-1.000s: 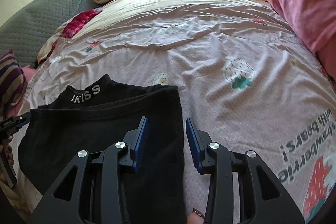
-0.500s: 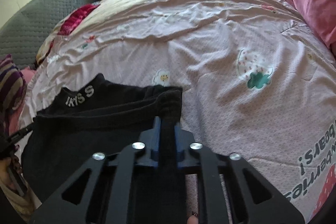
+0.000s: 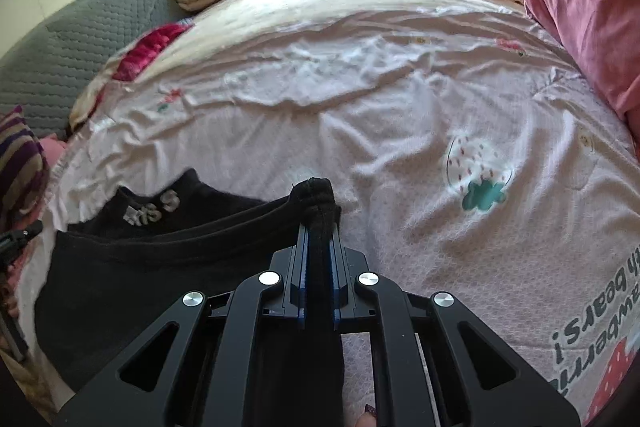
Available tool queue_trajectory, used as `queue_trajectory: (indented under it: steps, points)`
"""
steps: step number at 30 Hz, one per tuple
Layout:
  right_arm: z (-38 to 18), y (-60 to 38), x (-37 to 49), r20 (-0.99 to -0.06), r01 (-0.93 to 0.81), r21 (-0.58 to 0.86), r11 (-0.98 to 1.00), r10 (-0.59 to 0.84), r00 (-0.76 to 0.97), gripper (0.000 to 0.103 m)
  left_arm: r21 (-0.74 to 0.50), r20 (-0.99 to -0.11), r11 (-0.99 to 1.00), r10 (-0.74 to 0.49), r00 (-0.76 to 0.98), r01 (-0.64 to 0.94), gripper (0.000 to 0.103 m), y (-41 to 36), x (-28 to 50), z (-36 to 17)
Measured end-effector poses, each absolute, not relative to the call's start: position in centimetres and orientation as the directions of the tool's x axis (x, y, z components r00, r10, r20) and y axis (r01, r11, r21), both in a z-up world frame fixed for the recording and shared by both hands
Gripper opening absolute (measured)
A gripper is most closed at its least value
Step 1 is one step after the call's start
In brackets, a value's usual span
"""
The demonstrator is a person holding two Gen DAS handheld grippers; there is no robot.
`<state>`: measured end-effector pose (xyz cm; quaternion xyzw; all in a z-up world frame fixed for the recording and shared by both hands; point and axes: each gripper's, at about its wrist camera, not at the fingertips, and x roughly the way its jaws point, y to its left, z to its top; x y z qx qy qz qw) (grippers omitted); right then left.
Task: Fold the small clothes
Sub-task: 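Close both tools on the folded edge of the shirt, then press the folded edge flat and open both tools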
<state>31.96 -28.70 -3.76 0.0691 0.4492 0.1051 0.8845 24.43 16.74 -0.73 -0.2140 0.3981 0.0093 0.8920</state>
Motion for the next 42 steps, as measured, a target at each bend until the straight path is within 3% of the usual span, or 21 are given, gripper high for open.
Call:
queue_trajectory:
  steps: [2,4,6,8,10,11,12,14,16,23,30,34,38,42]
  points:
    - [-4.0,-28.9,31.9,-0.781,-0.12,0.221,0.968,0.249,0.573,0.008,-0.379,-0.736,0.907,-0.177,0.653,-0.182,0.001,16.5,24.5,-1.7]
    - [-3.8,-29.1,31.8,-0.777,-0.117,0.227,0.967,0.252,0.576,0.01,-0.431,-0.735,0.887,-0.236,0.636,-0.168,0.016,16.5,24.5,-2.7]
    - [-3.8,-29.2,31.7,-0.775,-0.112,0.225,0.968,0.247,0.582,0.014,-0.435,-0.743,0.884,-0.245,0.623,-0.17,0.04,16.3,24.6,-3.4]
    - [-3.7,-29.5,31.6,-0.774,-0.101,0.222,0.97,0.239,0.586,0.015,-0.403,-0.764,0.897,-0.219,0.607,-0.184,0.045,15.9,24.9,-4.0]
    - [-3.8,-29.6,31.6,-0.775,-0.095,0.227,0.969,0.239,0.585,0.015,-0.386,-0.777,0.904,-0.213,0.592,-0.182,0.045,15.3,25.3,-4.5]
    - [-3.8,-29.7,31.6,-0.775,-0.093,0.228,0.969,0.239,0.585,0.015,-0.377,-0.783,0.908,-0.207,0.587,-0.182,0.037,15.1,25.4,-4.8]
    - [-3.8,-29.7,31.5,-0.776,-0.093,0.227,0.969,0.238,0.585,0.015,-0.367,-0.788,0.912,-0.198,0.583,-0.186,0.022,15.0,25.5,-4.9]
    - [-3.8,-29.7,31.4,-0.776,-0.098,0.223,0.97,0.238,0.584,0.015,-0.373,-0.783,0.91,-0.204,0.587,-0.181,0.013,14.8,25.5,-4.9]
    - [-3.7,-29.6,31.4,-0.777,-0.111,0.221,0.969,0.244,0.58,0.008,-0.351,-0.767,0.921,-0.181,0.616,-0.167,0.011,14.4,25.1,-3.8]
    - [-2.0,-29.7,31.0,-0.727,-0.122,0.219,0.968,0.245,0.641,0.006,-0.354,-0.704,0.928,-0.181,0.687,-0.119,0.006,14.3,24.3,0.0]
    - [-2.3,-30.5,31.7,-0.717,-0.083,0.237,0.968,0.232,0.657,0.006,-0.355,-0.694,0.927,-0.175,0.698,-0.12,0.006,14.6,25.9,0.2]
    - [-3.5,-30.1,31.9,-0.745,-0.069,0.203,0.977,0.2,0.636,0.006,-0.319,-0.758,0.931,-0.141,0.637,-0.174,0.007,14.5,27.5,-3.1]
    - [-4.4,-29.8,32.0,-0.766,-0.057,0.173,0.983,0.171,0.62,0.006,-0.308,-0.772,0.926,-0.109,0.626,-0.22,0.017,14.8,27.2,-4.9]
    - [-4.7,-30.0,31.9,-0.782,-0.027,0.162,0.986,0.145,0.606,0.024,-0.308,-0.772,0.922,-0.098,0.628,-0.235,0.024,15.2,26.7,-4.7]
